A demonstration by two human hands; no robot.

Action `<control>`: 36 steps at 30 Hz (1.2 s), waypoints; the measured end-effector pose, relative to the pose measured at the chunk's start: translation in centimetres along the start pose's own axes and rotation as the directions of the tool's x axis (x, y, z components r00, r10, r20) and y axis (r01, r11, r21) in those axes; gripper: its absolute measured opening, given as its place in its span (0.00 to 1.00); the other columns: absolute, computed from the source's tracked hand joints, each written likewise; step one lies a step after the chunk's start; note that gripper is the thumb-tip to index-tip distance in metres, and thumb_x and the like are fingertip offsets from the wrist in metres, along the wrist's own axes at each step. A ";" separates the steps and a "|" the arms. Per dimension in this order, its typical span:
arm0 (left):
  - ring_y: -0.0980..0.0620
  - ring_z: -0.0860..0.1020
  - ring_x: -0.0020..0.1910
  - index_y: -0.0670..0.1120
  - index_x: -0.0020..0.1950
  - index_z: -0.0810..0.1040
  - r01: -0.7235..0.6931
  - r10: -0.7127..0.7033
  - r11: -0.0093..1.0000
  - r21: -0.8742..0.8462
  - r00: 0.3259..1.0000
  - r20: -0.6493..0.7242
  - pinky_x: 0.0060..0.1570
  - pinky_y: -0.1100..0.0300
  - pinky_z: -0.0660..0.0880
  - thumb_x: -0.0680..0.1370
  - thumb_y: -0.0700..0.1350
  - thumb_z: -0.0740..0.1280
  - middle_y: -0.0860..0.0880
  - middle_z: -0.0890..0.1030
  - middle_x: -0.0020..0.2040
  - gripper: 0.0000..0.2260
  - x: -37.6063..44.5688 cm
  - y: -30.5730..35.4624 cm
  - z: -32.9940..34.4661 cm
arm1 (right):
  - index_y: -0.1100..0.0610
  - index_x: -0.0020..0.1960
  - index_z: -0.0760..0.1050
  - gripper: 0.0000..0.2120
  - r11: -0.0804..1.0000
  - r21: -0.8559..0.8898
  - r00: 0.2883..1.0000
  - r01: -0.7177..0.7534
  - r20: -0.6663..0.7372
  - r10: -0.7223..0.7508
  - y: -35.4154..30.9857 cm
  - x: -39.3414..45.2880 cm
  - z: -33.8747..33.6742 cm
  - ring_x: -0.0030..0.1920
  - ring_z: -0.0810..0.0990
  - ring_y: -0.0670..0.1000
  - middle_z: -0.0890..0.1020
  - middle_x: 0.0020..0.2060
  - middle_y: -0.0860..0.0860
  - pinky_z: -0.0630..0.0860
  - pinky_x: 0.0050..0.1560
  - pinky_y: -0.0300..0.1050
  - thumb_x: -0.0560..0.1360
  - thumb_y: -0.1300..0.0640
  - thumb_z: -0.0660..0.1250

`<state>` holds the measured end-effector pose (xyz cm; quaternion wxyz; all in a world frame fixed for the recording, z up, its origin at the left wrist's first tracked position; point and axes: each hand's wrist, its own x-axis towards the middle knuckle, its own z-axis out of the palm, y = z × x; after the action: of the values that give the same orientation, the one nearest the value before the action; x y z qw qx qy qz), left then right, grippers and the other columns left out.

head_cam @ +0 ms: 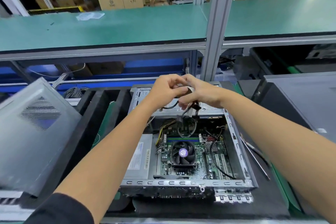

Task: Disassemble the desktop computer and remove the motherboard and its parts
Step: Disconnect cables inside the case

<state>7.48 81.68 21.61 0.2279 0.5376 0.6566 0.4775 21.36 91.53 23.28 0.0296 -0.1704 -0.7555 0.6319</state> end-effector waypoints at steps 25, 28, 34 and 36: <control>0.53 0.80 0.36 0.41 0.48 0.77 0.240 -0.203 0.758 -0.607 0.971 0.129 0.34 0.64 0.78 0.74 0.55 0.65 0.47 0.79 0.38 0.17 1.4 1.8 -0.9 | 0.61 0.44 0.80 0.05 0.958 0.277 0.930 0.075 -0.365 0.033 0.1 0.1 -6.5 0.26 0.69 0.46 0.74 0.26 0.50 0.65 0.25 0.35 0.76 0.64 0.65; 0.52 0.81 0.44 0.36 0.56 0.76 0.151 -0.123 0.610 -0.778 0.988 0.095 0.45 0.66 0.79 0.77 0.42 0.65 0.44 0.80 0.48 0.12 1.5 1.7 -0.8 | 0.59 0.41 0.74 0.07 0.945 0.319 0.928 0.074 -0.368 0.051 0.8 0.5 -6.9 0.28 0.70 0.48 0.73 0.28 0.51 0.66 0.25 0.36 0.77 0.63 0.65; 0.53 0.81 0.36 0.38 0.54 0.76 0.003 -0.216 0.668 -0.744 0.958 -0.191 0.40 0.67 0.77 0.79 0.33 0.62 0.42 0.80 0.44 0.06 2.7 2.6 0.6 | 0.62 0.43 0.80 0.10 0.934 0.353 0.959 -0.065 -0.237 0.156 1.6 -0.1 -8.0 0.34 0.81 0.51 0.84 0.35 0.55 0.80 0.35 0.43 0.79 0.57 0.65; 0.54 0.78 0.34 0.40 0.52 0.77 -0.012 -0.245 0.657 -0.754 0.942 -0.228 0.36 0.67 0.76 0.79 0.35 0.63 0.42 0.79 0.44 0.05 3.2 3.0 1.0 | 0.60 0.44 0.81 0.10 0.953 0.296 0.968 -0.066 -0.211 0.133 2.0 0.1 -8.4 0.42 0.84 0.52 0.86 0.42 0.56 0.82 0.47 0.48 0.79 0.57 0.65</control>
<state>8.70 84.88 24.44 0.3521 0.2712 0.4642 0.7662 23.89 99.76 23.00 0.1087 -0.2740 -0.6377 0.7117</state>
